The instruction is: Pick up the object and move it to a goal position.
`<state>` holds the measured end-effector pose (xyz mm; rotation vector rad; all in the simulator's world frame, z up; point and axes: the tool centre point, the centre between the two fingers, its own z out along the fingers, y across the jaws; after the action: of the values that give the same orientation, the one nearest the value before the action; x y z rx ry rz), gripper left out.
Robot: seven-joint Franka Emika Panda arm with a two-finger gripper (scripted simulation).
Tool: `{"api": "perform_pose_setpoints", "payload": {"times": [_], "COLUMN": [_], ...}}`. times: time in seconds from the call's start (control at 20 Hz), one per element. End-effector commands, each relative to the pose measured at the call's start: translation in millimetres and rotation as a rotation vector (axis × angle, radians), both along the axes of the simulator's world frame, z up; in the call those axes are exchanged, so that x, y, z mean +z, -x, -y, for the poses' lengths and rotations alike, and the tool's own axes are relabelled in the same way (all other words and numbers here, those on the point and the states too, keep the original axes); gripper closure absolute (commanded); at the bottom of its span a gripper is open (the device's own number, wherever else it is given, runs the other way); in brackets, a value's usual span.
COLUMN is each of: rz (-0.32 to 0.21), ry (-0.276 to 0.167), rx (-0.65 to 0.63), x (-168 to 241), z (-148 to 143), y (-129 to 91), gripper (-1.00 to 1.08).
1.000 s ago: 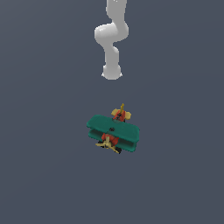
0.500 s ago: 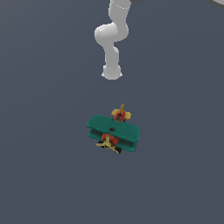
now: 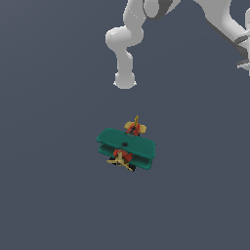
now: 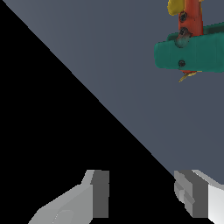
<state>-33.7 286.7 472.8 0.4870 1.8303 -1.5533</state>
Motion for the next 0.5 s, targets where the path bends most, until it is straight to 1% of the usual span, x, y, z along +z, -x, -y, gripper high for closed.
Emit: {"api": "perform_pose_setpoints", "payload": {"times": [0.0, 0.2, 0.45], "rz": [-0.052, -0.14, -0.256], "ry": [0.03, 0.071, 0.116], "rx": [-0.014, -0.04, -0.078], "x": [-28.8, -76.6, -139.0], "z": [5.5, 18.4, 41.5], "y": [-10.3, -25.5, -41.2], "gripper": [-0.2, -0.2, -0.2]}}
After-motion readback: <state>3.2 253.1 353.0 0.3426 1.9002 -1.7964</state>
